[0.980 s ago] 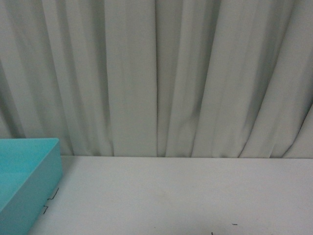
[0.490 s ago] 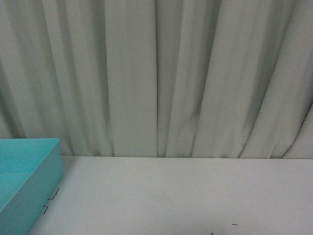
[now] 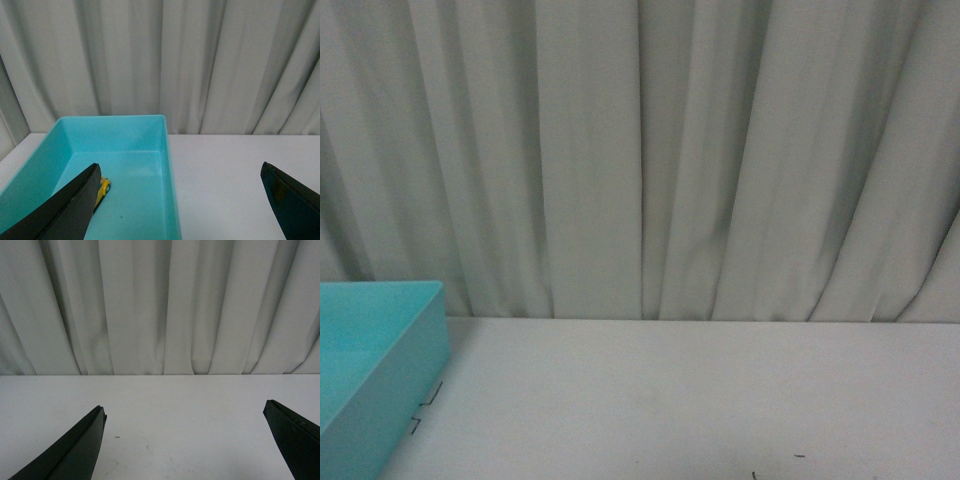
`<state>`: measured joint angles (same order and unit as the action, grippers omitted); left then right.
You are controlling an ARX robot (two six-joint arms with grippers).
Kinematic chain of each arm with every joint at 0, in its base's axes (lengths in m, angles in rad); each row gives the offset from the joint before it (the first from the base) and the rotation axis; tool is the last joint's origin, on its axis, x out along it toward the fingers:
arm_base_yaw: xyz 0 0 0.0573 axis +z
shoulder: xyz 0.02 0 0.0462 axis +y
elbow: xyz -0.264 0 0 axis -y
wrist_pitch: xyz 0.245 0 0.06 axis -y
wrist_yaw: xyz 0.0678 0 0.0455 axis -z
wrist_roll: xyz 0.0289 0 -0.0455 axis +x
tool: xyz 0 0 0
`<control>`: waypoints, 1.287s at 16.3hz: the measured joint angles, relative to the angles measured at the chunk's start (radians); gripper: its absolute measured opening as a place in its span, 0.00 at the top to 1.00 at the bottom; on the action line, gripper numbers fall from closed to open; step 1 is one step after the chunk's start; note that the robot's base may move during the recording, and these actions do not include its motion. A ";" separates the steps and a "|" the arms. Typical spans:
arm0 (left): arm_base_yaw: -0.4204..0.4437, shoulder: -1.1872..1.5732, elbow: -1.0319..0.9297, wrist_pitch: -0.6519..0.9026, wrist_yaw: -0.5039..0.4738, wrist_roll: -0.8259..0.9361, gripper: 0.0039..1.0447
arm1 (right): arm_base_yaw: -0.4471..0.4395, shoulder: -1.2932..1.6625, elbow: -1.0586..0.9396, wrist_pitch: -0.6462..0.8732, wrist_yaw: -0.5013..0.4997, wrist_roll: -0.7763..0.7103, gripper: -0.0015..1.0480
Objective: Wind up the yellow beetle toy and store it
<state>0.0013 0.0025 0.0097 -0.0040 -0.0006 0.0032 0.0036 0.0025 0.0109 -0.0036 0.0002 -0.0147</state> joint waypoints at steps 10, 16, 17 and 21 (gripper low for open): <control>-0.001 -0.001 0.000 0.000 0.000 0.000 0.06 | 0.000 0.000 0.000 0.000 0.000 0.000 0.06; -0.001 -0.001 0.000 0.002 0.000 0.000 0.06 | 0.000 0.001 0.000 0.001 0.000 0.000 0.06; -0.001 -0.001 0.000 0.001 0.000 0.000 0.06 | 0.000 0.001 0.000 0.000 0.000 0.000 0.06; -0.001 -0.001 0.000 0.001 0.000 0.000 0.06 | 0.000 0.001 0.000 0.000 0.000 0.000 0.06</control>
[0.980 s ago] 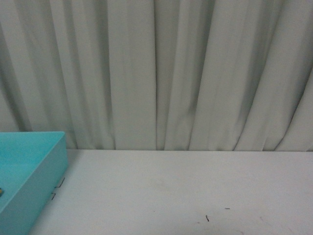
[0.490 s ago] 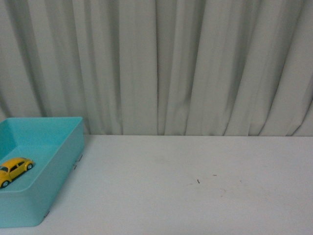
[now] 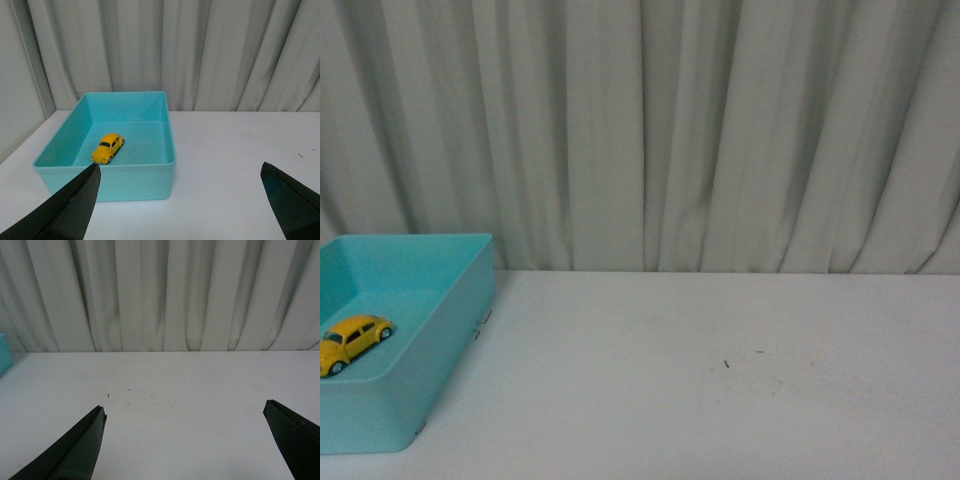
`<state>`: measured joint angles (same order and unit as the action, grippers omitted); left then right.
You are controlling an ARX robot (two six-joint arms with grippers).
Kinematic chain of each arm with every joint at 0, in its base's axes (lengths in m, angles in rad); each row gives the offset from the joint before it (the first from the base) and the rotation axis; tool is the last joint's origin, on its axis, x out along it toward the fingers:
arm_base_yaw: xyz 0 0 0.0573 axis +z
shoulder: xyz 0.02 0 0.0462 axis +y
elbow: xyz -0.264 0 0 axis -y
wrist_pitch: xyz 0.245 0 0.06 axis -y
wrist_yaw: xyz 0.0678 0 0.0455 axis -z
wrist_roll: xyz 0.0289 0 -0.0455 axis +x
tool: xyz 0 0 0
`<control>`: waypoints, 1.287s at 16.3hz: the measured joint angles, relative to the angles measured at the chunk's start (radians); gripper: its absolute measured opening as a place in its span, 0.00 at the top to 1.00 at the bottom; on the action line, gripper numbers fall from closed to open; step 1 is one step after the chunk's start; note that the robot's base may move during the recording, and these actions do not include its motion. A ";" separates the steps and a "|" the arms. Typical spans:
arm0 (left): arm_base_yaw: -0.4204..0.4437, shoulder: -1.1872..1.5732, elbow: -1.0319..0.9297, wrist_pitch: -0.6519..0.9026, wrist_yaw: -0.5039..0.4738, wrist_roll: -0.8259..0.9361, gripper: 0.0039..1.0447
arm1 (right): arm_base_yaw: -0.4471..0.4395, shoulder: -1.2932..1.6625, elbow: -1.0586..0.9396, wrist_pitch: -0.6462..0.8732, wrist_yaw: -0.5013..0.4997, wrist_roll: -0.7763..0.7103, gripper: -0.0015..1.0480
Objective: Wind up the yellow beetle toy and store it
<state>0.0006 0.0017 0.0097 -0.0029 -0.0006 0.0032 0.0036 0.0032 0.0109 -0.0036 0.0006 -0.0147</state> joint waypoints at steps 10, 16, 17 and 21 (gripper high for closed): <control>0.000 0.000 0.000 0.002 0.000 0.000 0.06 | 0.000 0.000 0.000 0.001 0.000 0.000 0.06; 0.000 0.000 0.000 0.000 0.000 0.000 0.06 | 0.000 0.000 0.000 0.001 0.000 0.000 0.06; 0.000 0.000 0.000 -0.001 0.000 0.001 0.06 | 0.000 0.000 0.000 0.000 0.000 0.000 0.06; 0.000 0.000 0.000 0.000 -0.001 0.000 0.06 | 0.000 0.000 0.000 0.000 0.000 0.000 0.06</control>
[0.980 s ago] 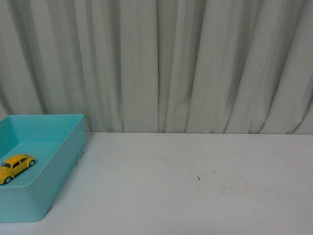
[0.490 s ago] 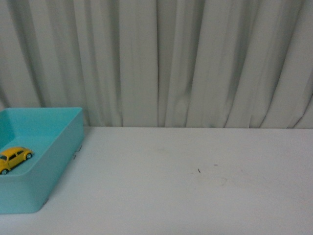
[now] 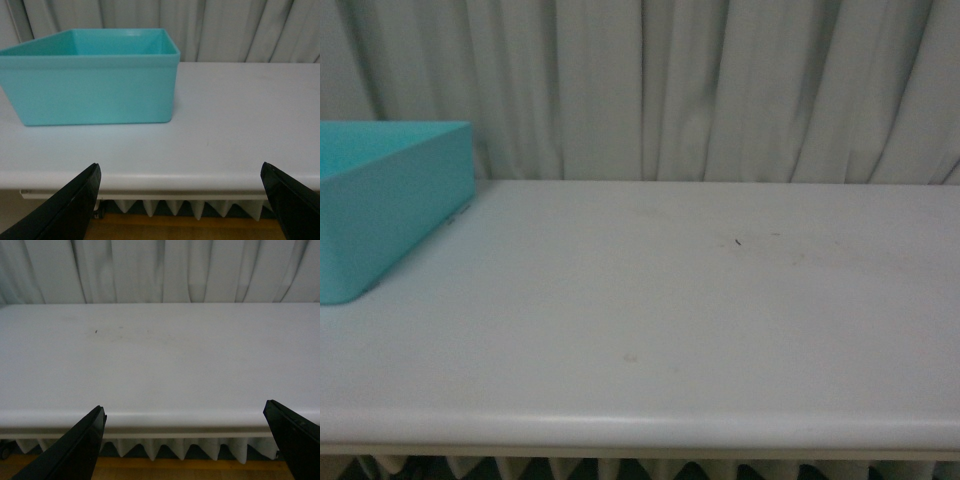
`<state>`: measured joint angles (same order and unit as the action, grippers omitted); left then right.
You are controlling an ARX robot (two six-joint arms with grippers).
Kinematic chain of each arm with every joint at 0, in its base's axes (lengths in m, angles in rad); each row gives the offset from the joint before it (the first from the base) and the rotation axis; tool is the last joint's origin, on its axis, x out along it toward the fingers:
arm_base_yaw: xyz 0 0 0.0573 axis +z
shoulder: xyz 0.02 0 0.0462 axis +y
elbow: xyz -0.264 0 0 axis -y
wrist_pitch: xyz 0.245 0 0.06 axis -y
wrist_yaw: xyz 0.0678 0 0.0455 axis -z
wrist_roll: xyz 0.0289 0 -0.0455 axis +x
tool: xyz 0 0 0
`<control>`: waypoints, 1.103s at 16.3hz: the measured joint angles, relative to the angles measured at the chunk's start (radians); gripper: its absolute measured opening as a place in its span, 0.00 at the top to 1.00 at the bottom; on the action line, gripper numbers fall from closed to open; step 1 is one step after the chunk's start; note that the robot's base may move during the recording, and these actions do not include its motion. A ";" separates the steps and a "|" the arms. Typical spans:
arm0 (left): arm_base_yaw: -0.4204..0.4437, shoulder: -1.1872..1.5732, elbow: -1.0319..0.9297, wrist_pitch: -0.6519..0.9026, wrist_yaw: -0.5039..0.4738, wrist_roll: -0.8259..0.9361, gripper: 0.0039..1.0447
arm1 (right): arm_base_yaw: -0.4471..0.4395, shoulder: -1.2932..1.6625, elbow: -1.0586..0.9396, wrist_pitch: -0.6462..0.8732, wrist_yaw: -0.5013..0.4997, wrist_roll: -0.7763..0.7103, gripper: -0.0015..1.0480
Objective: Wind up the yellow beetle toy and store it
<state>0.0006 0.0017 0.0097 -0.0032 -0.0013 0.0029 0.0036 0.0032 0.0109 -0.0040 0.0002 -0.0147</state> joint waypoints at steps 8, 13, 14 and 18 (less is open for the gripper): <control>0.000 0.000 0.000 0.000 0.001 0.000 0.06 | 0.000 0.000 0.000 0.000 0.000 0.001 0.06; 0.000 0.000 0.000 0.000 0.001 0.000 0.06 | 0.000 0.000 0.000 0.000 0.000 0.001 0.06; 0.000 0.000 0.000 -0.002 0.000 0.000 0.06 | 0.000 0.000 0.000 0.000 -0.001 0.000 0.06; 0.000 0.000 0.000 -0.002 0.001 0.000 0.06 | 0.000 0.000 0.000 -0.002 0.000 0.001 0.06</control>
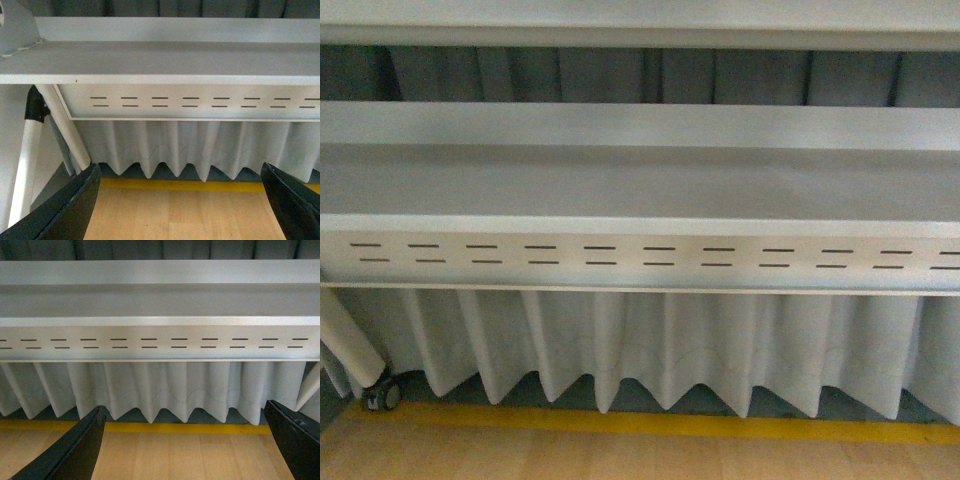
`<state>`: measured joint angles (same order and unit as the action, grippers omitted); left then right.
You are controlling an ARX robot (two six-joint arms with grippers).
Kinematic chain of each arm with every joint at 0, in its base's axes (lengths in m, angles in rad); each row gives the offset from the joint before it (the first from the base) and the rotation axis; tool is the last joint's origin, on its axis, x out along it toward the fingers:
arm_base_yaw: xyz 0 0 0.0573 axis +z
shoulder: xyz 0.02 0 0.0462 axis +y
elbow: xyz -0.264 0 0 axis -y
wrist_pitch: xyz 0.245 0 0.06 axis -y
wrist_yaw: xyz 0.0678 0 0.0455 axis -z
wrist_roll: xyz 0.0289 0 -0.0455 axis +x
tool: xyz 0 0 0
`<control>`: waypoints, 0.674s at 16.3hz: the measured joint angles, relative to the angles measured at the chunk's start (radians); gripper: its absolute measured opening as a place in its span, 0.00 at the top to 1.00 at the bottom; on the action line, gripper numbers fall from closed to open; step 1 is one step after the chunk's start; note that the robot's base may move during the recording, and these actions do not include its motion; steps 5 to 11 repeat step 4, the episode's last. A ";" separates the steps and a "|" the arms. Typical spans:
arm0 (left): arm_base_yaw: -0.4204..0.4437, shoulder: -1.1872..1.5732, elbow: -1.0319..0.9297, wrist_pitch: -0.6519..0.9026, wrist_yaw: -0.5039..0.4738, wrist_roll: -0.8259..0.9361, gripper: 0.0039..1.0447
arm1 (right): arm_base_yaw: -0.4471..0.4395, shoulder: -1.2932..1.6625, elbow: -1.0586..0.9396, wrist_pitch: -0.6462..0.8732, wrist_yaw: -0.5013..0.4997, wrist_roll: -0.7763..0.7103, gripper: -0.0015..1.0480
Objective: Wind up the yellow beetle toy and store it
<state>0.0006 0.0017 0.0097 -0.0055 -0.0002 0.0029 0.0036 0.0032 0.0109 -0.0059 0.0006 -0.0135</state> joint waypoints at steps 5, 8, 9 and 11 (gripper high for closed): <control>0.000 0.000 0.000 0.000 0.000 0.000 0.06 | 0.000 0.000 0.000 0.001 0.000 0.000 0.06; 0.000 0.000 0.000 0.000 0.000 0.000 0.06 | 0.000 0.000 0.000 0.001 0.000 0.000 0.06; 0.000 0.000 0.000 0.000 0.000 0.000 0.06 | 0.000 0.000 0.000 0.001 0.000 0.000 0.06; 0.000 0.000 0.000 0.000 0.000 0.000 0.06 | 0.000 0.000 0.000 0.001 0.000 0.000 0.06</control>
